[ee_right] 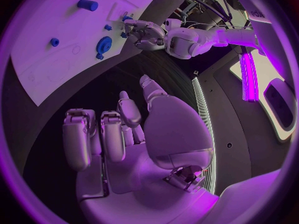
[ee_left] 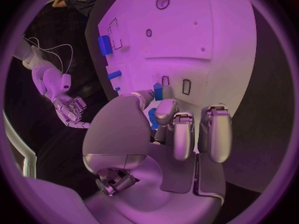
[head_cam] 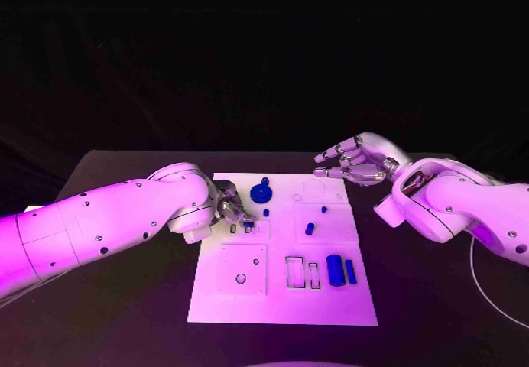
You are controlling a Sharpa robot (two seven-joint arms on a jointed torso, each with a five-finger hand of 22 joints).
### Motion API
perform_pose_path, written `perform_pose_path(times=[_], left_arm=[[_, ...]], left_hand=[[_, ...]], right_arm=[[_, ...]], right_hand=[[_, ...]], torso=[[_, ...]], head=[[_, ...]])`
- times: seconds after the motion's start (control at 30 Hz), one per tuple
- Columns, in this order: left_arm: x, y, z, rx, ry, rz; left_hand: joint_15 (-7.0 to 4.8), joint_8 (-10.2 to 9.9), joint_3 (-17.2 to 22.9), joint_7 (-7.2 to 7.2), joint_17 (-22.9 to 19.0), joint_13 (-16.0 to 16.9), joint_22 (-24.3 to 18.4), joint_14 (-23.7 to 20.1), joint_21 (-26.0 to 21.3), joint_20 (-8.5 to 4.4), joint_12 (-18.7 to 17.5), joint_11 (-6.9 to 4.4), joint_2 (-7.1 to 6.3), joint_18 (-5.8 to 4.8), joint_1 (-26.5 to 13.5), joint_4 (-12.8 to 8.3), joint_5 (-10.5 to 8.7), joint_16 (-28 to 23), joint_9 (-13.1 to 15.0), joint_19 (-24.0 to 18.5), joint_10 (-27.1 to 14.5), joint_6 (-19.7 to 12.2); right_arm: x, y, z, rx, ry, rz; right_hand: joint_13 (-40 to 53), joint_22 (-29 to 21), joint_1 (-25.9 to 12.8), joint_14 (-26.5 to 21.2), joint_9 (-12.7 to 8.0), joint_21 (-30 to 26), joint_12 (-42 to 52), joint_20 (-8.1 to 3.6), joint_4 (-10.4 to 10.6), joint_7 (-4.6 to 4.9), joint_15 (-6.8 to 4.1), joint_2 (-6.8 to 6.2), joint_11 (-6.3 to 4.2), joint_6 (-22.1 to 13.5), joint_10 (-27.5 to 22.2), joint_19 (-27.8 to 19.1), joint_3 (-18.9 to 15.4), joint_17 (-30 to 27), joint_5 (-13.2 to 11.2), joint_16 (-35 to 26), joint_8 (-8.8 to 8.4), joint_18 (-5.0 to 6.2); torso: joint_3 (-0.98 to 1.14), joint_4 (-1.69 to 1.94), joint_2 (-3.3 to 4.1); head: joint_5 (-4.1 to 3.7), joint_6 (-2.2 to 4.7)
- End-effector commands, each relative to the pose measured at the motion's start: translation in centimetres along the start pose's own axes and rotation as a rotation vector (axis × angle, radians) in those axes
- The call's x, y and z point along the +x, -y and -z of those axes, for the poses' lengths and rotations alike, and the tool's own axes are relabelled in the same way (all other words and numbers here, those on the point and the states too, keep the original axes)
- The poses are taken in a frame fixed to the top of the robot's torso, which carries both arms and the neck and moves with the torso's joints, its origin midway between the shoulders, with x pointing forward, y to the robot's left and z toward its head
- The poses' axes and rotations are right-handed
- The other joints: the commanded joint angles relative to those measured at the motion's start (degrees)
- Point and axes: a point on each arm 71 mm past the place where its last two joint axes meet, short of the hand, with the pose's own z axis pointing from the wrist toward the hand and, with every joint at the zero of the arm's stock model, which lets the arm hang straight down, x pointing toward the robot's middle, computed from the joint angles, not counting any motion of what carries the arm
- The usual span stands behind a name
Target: Assemble the parts on the task board
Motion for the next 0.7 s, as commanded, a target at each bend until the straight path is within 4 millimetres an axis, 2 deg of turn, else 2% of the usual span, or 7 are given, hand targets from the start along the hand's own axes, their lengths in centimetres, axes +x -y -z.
perform_pose_path(times=[0.03,0.13,0.4,0.7], left_arm=[[-0.16,0.08,0.11,0.003,0.034,0.041],[-0.24,0.13,0.14,0.015,0.045,0.022],[-0.27,0.02,0.08,-0.001,0.054,-0.080],[0.11,-0.24,0.03,-0.043,0.010,-0.168]], left_hand=[[0.40,0.2,9.7,-0.48,15.1,0.0,9.3,5.9,-0.2,0.42,0.2,-0.10,-0.18,-0.37,-0.6,-9.5,-0.32,0.2,0.1,3.0,0.5,0.1],[0.40,0.2,9.8,-0.49,15.1,-0.2,9.3,5.9,-0.3,0.42,0.1,-0.10,-0.22,-0.37,-0.7,-9.6,-0.36,0.2,0.2,2.9,0.5,0.1],[0.36,0.3,10.0,-0.51,15.1,-0.7,9.2,5.9,-0.3,0.39,-0.3,-0.13,-0.31,-0.35,-1.1,-10.1,-0.86,0.2,0.3,2.9,0.4,0.1],[0.33,0.3,10.1,-0.55,15.1,-1.1,9.3,5.9,-0.3,0.36,-0.7,-0.16,-0.29,-0.36,-1.4,-10.5,-1.43,0.2,0.4,2.9,0.3,0.1]], right_arm=[[0.34,-0.07,-0.11,-0.015,-0.019,0.002],[0.46,-0.06,-0.16,-0.016,-0.022,0.001],[0.56,-0.03,-0.18,-0.018,-0.027,0.000],[0.59,-0.03,-0.18,-0.022,-0.032,-0.003]], right_hand=[[-0.1,5.8,-0.3,4.7,0.1,-0.4,-0.1,0.37,0.2,0.12,0.20,0.71,-0.10,0.4,-0.2,1.4,-0.4,9.8,0.3,-0.3,0.29,-0.57],[-0.1,5.8,-0.3,4.7,0.1,-0.4,-0.1,0.36,0.3,0.12,0.19,0.79,-0.10,0.4,-0.2,1.4,-0.4,9.8,0.3,-0.3,0.29,-0.56],[-0.1,5.8,-0.4,4.7,0.1,-0.4,-0.1,0.36,0.4,0.12,0.19,0.85,-0.10,0.4,-0.2,1.4,-0.6,9.8,0.3,-0.3,0.29,-0.56],[-0.2,5.7,-0.9,4.7,0.0,-0.4,-0.1,0.35,1.1,0.10,0.18,0.90,-0.10,0.4,-0.2,1.4,-1.6,9.8,0.6,-0.3,0.25,-0.55]], torso=[[0.03,0.01,0.01],[0.05,0.04,0.00],[-0.09,-0.01,0.01],[-0.08,0.03,-0.02]], head=[[-0.29,-0.05],[-0.05,0.00],[0.24,-0.21],[0.43,-0.54]])
